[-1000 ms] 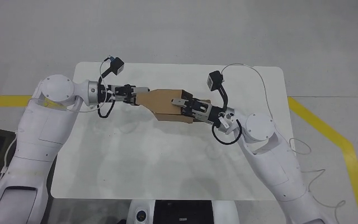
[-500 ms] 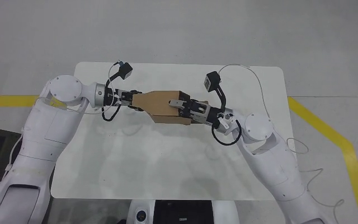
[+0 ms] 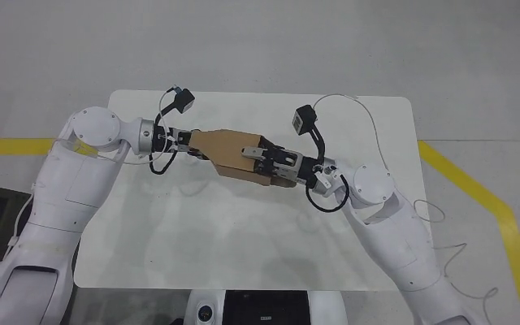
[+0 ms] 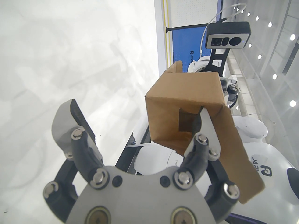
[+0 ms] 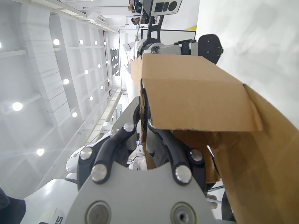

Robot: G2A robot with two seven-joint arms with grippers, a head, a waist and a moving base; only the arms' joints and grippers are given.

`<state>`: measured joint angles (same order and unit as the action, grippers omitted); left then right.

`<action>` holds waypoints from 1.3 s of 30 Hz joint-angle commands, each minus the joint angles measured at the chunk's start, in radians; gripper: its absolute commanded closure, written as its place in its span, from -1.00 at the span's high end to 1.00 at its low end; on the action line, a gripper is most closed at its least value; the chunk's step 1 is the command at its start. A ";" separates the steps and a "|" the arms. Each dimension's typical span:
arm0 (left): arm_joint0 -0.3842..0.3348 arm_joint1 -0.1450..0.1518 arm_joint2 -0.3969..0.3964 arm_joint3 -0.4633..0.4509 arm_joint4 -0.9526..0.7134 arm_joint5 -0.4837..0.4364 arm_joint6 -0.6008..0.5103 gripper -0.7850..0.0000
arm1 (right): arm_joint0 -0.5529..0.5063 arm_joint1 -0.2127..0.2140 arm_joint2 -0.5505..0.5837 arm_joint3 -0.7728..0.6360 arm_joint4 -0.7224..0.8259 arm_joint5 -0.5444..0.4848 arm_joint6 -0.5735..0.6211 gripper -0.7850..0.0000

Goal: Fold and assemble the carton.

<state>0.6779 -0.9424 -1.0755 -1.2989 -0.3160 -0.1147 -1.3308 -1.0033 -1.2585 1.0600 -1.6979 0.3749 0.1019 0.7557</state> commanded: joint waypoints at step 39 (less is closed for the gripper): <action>0.078 0.025 -0.042 -0.052 0.026 -0.074 -0.013 1.00 | 0.015 0.004 0.018 0.067 -0.003 -0.082 0.059 -1.00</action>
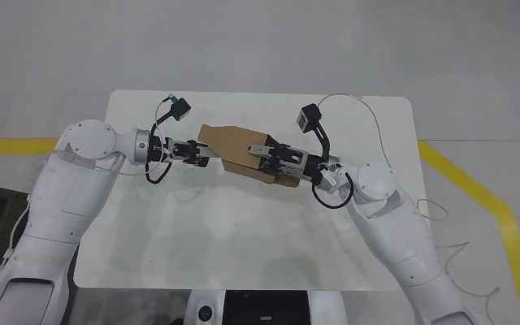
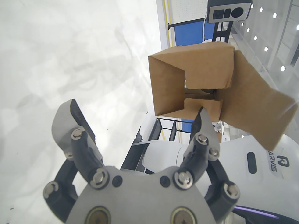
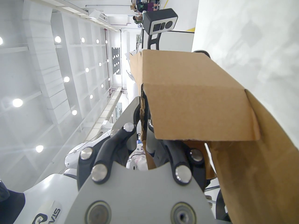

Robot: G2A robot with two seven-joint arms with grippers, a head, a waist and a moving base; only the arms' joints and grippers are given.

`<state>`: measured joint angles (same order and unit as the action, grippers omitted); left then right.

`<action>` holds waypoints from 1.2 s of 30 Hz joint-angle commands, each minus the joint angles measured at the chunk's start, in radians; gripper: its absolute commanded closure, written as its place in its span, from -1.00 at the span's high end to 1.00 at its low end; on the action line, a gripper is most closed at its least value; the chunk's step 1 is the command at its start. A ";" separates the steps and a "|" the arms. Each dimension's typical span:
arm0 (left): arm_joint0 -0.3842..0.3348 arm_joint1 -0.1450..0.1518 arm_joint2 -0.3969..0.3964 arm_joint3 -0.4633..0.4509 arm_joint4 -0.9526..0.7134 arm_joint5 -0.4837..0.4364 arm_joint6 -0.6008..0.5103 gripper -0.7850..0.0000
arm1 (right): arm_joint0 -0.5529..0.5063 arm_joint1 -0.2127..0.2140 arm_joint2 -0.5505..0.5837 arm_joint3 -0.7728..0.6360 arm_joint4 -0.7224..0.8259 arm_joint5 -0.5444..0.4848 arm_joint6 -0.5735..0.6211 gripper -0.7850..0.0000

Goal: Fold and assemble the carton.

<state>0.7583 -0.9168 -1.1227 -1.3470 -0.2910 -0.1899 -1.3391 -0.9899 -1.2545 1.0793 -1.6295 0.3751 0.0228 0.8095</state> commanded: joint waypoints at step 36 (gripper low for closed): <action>0.088 0.034 -0.116 -0.024 -0.094 -0.144 -0.073 1.00 | 0.107 0.024 0.054 0.179 -0.119 -0.114 0.177 -1.00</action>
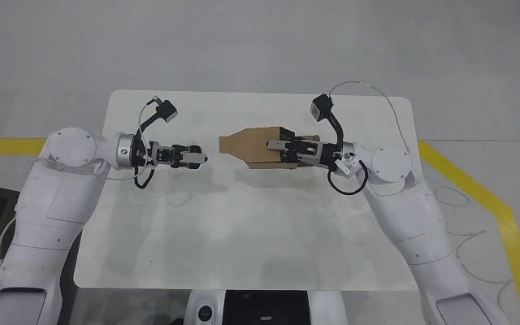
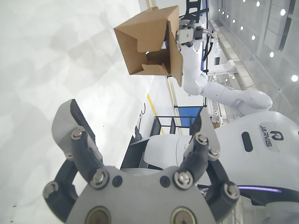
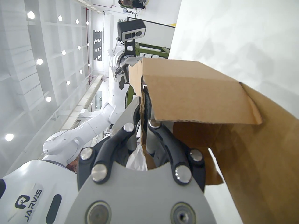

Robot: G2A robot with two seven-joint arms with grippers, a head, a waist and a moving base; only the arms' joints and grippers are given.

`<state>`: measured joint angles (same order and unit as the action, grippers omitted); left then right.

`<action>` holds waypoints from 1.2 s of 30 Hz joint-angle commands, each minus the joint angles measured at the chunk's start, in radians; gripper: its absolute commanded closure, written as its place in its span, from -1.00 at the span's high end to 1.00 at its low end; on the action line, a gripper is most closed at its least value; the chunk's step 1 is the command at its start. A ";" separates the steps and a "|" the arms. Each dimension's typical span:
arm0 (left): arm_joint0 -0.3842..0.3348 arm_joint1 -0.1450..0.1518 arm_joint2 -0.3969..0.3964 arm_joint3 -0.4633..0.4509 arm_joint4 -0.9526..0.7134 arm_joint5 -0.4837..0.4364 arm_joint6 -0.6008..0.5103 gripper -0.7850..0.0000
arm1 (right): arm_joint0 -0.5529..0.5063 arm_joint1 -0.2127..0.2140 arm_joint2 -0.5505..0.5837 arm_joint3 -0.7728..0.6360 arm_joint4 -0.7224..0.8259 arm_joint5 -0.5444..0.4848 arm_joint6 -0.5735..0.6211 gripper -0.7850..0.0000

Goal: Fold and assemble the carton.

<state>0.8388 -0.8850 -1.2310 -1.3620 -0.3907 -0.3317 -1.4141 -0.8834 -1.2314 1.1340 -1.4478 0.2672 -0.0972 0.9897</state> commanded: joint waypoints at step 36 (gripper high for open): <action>-0.067 -0.027 0.124 0.045 0.083 0.123 0.110 1.00 | -0.037 -0.004 -0.063 -0.115 0.100 0.028 -0.009 -1.00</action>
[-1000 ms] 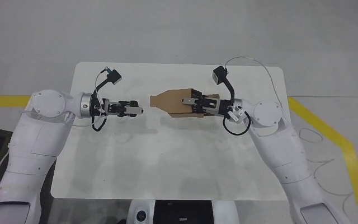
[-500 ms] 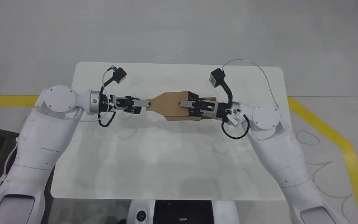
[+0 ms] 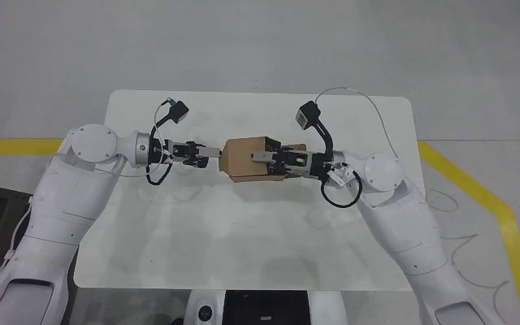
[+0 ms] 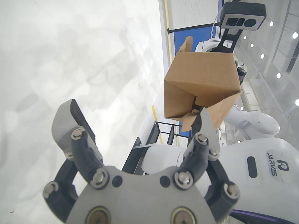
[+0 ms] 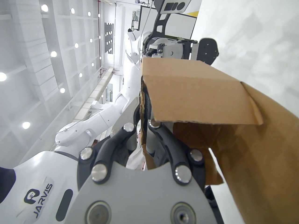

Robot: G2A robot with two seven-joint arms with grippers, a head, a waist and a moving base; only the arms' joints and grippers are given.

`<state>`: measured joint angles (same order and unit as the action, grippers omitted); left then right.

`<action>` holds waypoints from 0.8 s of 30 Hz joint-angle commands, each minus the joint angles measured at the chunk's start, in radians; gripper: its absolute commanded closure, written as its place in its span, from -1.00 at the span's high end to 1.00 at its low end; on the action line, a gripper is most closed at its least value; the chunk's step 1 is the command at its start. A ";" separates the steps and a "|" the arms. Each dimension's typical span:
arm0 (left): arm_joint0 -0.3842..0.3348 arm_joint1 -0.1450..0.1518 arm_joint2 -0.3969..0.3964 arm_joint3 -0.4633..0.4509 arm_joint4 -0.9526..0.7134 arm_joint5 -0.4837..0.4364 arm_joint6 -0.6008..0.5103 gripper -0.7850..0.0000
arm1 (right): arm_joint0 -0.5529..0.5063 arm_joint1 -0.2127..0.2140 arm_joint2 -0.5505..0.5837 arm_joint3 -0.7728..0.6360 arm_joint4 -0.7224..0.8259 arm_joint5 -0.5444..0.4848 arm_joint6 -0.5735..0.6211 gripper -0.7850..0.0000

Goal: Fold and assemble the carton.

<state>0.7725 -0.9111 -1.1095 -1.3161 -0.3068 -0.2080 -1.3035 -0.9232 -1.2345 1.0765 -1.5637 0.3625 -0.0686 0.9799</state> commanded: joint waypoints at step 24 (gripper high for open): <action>0.013 -0.004 0.016 -0.044 -0.023 -0.059 -0.029 1.00 | 0.007 -0.011 -0.029 0.012 0.068 0.014 -0.049 -1.00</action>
<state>0.7828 -0.9159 -1.0913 -1.3596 -0.3298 -0.2630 -1.3315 -0.9147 -1.2458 1.0447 -1.5533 0.4267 -0.0537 0.9379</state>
